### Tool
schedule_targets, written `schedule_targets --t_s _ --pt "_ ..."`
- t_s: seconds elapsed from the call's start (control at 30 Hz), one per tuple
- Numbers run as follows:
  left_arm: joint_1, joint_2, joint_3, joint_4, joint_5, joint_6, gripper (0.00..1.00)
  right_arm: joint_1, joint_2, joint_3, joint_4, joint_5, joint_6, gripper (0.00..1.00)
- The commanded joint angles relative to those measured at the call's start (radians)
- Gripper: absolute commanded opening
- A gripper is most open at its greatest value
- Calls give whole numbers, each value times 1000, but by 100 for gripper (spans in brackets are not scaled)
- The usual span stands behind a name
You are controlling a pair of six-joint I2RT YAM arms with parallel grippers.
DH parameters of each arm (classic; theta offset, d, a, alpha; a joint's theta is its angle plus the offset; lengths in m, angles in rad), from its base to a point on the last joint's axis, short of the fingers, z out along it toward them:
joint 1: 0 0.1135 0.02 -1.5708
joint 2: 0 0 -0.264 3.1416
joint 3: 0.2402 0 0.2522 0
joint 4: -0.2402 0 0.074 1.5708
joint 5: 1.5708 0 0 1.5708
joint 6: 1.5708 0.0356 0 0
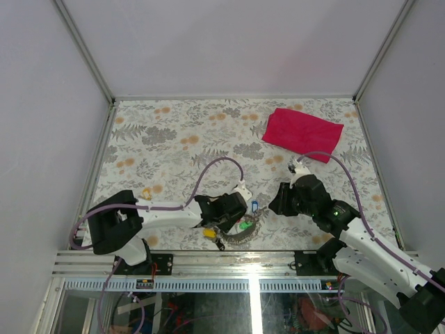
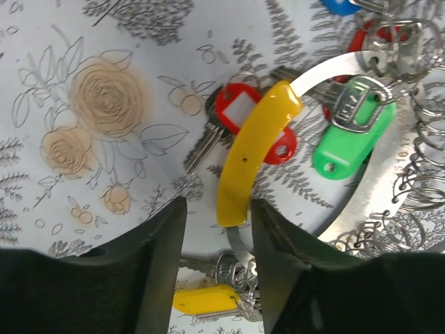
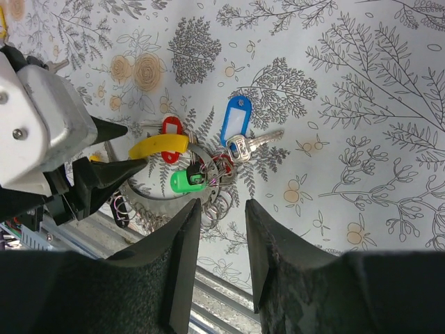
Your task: Put the keys on the keyring
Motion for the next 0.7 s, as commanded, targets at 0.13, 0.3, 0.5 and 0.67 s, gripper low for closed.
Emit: schedule_targets --t_s 0.13,0.3,0.5,0.67 --pt "11 -149 -24 102 119 110 52 -6 -16 -8 70 -38 2 39" --pt "11 -189 -13 240 272 217 49 -6 -21 -9 74 -55 -5 38" --pt "23 -95 3 333 377 312 46 -6 -35 -5 65 -55 -6 38" --pt "45 -18 19 361 395 326 45 -6 -48 -6 54 -49 -6 38"
